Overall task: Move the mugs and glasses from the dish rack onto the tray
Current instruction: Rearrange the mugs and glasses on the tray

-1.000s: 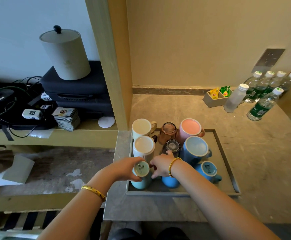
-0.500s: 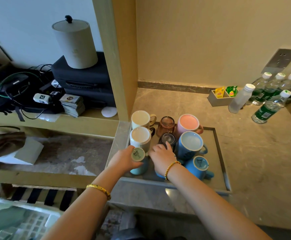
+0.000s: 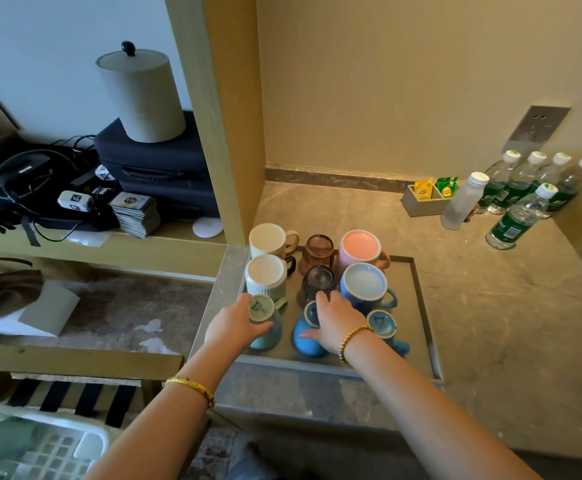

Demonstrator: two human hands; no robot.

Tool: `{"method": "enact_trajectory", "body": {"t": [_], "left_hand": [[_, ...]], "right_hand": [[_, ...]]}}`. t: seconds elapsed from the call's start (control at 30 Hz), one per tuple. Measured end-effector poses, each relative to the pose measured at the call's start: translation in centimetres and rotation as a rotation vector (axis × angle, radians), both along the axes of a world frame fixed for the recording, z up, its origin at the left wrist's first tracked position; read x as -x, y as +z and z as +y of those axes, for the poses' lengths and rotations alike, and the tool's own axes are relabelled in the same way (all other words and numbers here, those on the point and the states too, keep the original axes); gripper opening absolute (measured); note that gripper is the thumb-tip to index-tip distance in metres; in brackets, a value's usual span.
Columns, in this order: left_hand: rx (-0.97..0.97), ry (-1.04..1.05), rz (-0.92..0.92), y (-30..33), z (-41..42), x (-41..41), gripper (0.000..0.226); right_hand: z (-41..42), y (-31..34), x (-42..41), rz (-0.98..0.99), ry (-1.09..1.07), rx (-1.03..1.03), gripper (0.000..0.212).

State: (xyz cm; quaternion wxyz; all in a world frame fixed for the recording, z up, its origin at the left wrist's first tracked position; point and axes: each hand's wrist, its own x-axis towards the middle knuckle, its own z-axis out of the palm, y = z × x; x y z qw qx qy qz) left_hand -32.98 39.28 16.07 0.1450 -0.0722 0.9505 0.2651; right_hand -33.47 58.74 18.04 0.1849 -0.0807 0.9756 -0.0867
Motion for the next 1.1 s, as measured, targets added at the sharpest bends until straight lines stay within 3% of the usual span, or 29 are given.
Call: {"method": "enact_trajectory", "body": {"t": [0.13, 0.23, 0.4, 0.53, 0.73, 0.97, 1.1], "left_hand": [[0.041, -0.053, -0.010, 0.1, 0.0, -0.2, 0.064], [0.105, -0.150, 0.113, 0.4, 0.3, -0.7, 0.071], [0.121, -0.243, 0.375, 1.6, 1.9, -0.5, 0.049], [0.082, -0.382, 0.265, 1.4, 3.1, 0.3, 0.054], [0.253, -0.577, 0.138, -0.1, 4.5, 1.4, 0.073], [0.248, -0.652, 0.127, 0.1, 5.4, 2.1, 0.067], [0.234, -0.618, 0.137, 0.2, 5.4, 1.9, 0.065]], "right_hand": [[-0.1, -0.1, 0.3, -0.081, 0.009, 0.014, 0.060], [-0.2, -0.3, 0.3, -0.076, 0.043, 0.061, 0.059], [-0.2, -0.4, 0.6, -0.093, 0.079, 0.095, 0.065], [-0.1, -0.8, 0.6, -0.104, 0.064, 0.178, 0.069], [1.9, -0.1, 1.1, -0.164, -0.042, 0.336, 0.064], [4.9, 1.1, 1.6, 0.209, -0.256, 0.632, 0.038], [5.4, 0.8, 1.6, 0.235, -0.212, 0.544, 0.037]]}}
